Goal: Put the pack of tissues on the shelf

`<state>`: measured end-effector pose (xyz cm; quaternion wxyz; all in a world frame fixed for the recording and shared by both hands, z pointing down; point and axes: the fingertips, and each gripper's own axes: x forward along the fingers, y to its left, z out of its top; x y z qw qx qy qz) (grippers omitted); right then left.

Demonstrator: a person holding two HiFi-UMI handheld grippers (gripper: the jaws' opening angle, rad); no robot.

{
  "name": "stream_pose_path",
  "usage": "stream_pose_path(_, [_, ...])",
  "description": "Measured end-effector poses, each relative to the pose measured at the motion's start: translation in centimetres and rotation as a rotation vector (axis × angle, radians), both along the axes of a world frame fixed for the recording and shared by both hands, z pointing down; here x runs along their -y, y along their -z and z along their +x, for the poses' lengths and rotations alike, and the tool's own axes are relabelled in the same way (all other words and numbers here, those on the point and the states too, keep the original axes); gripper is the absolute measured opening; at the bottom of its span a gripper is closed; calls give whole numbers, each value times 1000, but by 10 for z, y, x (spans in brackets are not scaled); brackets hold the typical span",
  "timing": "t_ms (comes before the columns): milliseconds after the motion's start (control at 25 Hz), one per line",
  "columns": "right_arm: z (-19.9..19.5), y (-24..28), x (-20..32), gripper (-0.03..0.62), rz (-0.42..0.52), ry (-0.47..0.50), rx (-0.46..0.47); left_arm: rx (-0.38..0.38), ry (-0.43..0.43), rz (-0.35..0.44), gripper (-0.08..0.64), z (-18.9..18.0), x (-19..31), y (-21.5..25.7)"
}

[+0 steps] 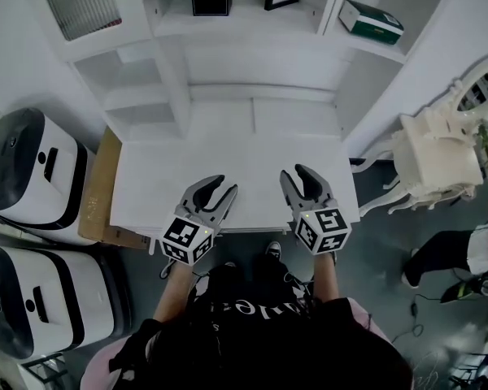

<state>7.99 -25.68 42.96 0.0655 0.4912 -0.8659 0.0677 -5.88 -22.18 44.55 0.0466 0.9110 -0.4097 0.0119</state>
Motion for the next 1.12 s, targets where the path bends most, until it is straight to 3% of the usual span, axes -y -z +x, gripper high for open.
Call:
stream_pose_path(280, [-46, -14, -41, 166, -17, 29, 4, -4, 22, -25, 79, -50, -34, -14])
stream_pose_path(520, [-69, -23, -60, 136, -38, 55, 3, -4, 38, -55, 43, -72, -51, -24])
stream_pose_path(680, [-78, -30, -67, 91, -52, 70, 13, -15, 44, -84, 35, -80, -57, -32])
stream_pose_path(1120, [-79, -39, -71, 66, -74, 126, 1, -16, 33, -123, 34, -71, -61, -44])
